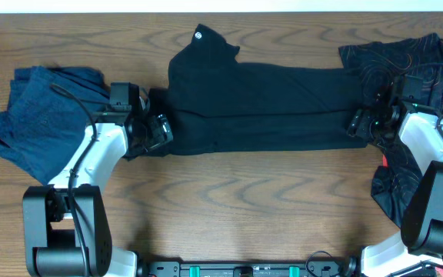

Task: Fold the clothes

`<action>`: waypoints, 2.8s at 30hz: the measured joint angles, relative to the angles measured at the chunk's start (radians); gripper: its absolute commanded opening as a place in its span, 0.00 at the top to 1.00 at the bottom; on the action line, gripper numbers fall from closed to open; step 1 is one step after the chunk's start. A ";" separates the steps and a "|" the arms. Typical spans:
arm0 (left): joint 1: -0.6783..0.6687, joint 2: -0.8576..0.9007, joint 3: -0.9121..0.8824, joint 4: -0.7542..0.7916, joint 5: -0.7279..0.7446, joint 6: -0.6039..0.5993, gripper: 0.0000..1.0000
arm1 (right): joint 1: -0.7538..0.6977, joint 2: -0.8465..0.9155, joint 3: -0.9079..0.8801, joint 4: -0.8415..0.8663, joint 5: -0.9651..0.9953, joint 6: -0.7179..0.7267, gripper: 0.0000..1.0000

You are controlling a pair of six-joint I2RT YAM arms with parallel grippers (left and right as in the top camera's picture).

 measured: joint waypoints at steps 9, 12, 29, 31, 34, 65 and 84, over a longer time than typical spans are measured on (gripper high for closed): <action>0.033 0.000 -0.013 0.019 -0.039 -0.038 0.42 | 0.000 0.000 -0.035 0.026 0.007 0.008 0.42; 0.047 0.000 -0.013 0.021 -0.047 -0.049 0.42 | 0.000 0.000 -0.038 0.027 0.008 0.010 0.42; 0.104 0.000 -0.042 0.028 -0.051 -0.214 0.42 | 0.000 0.000 -0.039 0.037 0.008 0.011 0.41; 0.104 0.000 -0.060 0.049 -0.050 -0.219 0.45 | 0.000 0.000 -0.039 0.037 0.007 0.011 0.41; 0.104 0.000 -0.104 0.103 -0.050 -0.223 0.51 | 0.000 0.000 -0.039 0.037 0.008 0.011 0.41; 0.224 0.003 -0.140 0.094 -0.149 -0.197 0.94 | 0.000 0.000 -0.039 0.037 0.007 0.011 0.44; 0.236 -0.087 -0.147 0.034 -0.103 -0.126 0.67 | 0.000 0.000 -0.039 0.078 -0.161 -0.063 0.41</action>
